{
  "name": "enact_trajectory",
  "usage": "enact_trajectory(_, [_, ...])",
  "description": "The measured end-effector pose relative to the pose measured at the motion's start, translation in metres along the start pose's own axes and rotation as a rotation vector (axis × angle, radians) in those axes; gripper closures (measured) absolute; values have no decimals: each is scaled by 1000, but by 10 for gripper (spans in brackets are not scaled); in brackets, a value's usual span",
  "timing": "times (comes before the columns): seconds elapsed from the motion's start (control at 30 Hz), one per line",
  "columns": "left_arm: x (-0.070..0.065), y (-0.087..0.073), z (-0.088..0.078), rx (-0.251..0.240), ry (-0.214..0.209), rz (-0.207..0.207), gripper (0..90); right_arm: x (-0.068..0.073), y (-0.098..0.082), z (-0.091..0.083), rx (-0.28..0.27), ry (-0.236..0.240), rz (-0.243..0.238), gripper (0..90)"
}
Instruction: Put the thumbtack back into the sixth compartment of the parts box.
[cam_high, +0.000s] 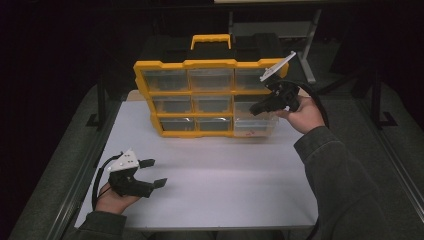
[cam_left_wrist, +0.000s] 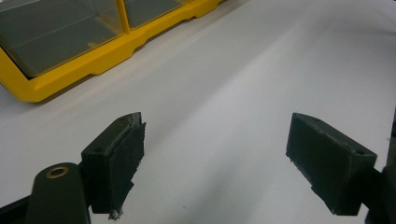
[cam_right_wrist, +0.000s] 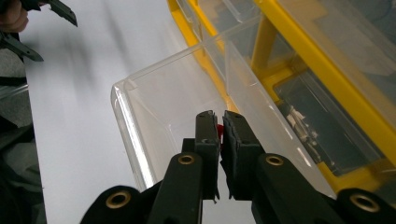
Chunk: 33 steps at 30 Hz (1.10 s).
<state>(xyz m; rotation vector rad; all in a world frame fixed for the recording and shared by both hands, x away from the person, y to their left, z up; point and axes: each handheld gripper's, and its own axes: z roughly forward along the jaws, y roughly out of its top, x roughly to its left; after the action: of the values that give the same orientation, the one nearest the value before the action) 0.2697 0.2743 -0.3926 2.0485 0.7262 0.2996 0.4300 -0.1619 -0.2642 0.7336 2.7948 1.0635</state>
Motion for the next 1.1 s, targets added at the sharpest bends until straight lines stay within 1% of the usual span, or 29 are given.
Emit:
enact_trajectory(0.17, [0,0,-1,0,2,2,188,1,0,2,3,3,1,833])
enact_trajectory(0.23, [0,0,-1,1,2,1,189,1,0,3,10,-2,-7,832])
enact_trajectory(0.33, [0,0,-1,1,1,-1,188,0,-2,4,2,5,-5,818])
enact_trajectory(0.4, [0,0,0,1,0,-1,188,-1,-4,4,5,3,10,791])
enact_trajectory(0.5, [0,0,0,3,1,1,188,-1,-4,3,3,5,9,791])
enact_trajectory(0.63, [1,-1,0,3,1,2,188,-1,-4,1,-6,4,6,791])
enact_trajectory(0.7, [1,-1,0,1,-2,-6,187,-1,-4,0,-14,11,7,791])
enact_trajectory(0.8, [1,0,0,-1,-4,-4,187,0,-3,-3,-9,12,-1,788])
enact_trajectory(0.9, [2,-1,0,2,-5,2,187,0,-1,-6,-11,16,4,787])
enact_trajectory(0.97, [2,-1,-1,1,-4,-6,187,1,1,-9,-21,19,2,781])
enact_trajectory(1.1, [2,-1,0,1,-6,-6,187,4,6,-14,-33,19,-13,773])
